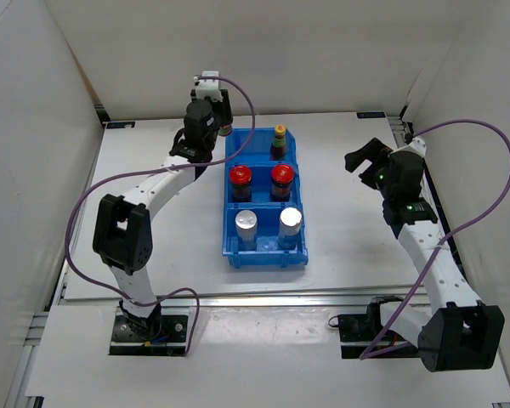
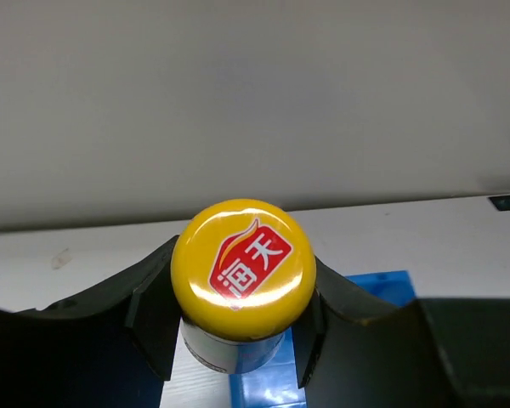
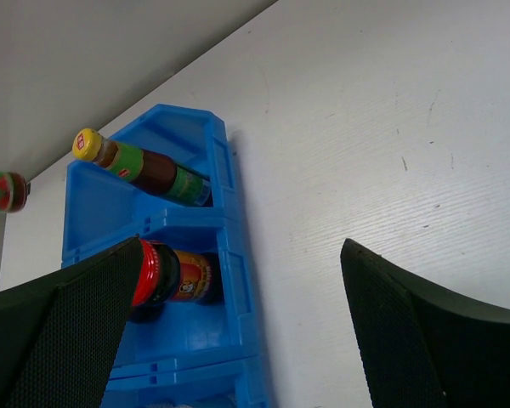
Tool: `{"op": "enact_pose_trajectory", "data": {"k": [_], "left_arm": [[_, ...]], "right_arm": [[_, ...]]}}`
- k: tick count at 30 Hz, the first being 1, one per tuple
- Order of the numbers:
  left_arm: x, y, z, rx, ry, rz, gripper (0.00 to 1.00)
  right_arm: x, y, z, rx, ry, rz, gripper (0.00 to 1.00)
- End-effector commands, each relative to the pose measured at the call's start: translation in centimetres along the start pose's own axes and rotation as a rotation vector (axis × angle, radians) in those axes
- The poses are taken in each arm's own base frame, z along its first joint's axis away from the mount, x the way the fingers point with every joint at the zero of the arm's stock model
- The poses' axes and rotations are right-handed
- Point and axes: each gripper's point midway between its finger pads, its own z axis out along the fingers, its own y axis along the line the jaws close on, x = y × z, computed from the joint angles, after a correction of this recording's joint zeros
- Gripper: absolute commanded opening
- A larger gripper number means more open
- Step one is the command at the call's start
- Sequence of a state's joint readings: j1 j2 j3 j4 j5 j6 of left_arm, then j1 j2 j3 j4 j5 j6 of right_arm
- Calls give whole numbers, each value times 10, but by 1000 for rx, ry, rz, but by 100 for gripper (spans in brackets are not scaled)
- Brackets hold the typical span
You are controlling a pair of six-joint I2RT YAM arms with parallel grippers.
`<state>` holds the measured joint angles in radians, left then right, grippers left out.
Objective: Organize the condiment bottles
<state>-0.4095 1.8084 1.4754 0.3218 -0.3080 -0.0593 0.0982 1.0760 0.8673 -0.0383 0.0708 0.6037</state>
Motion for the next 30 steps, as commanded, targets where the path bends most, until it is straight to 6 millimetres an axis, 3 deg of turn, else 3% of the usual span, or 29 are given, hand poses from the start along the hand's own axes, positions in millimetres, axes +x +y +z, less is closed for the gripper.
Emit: {"op": "enact_pose_trajectory", "data": {"k": [1, 5, 9, 11, 17, 25, 30], "left_arm": [[-81, -14, -5, 19, -194, -49, 11], [-57, -37, 5, 74, -156, -48, 11], [-20, -56, 15, 141, -92, -56, 11], [-12, -67, 18, 189, -76, -77, 11], [19, -69, 24, 185, -21, -99, 11], [84, -71, 26, 190, 97, -110, 11], [95, -71, 26, 187, 117, -115, 11]], "right_arm": [[-8, 7, 4, -37, -37, 2, 100], [-1, 4, 7, -35, -17, 2, 100], [-3, 1, 9, -35, -19, -4, 100], [2, 0, 9, -37, -7, -4, 100], [2, -3, 12, -47, -1, 1, 100], [4, -7, 16, -43, 6, -5, 100], [9, -8, 16, -45, 19, -5, 100]]}}
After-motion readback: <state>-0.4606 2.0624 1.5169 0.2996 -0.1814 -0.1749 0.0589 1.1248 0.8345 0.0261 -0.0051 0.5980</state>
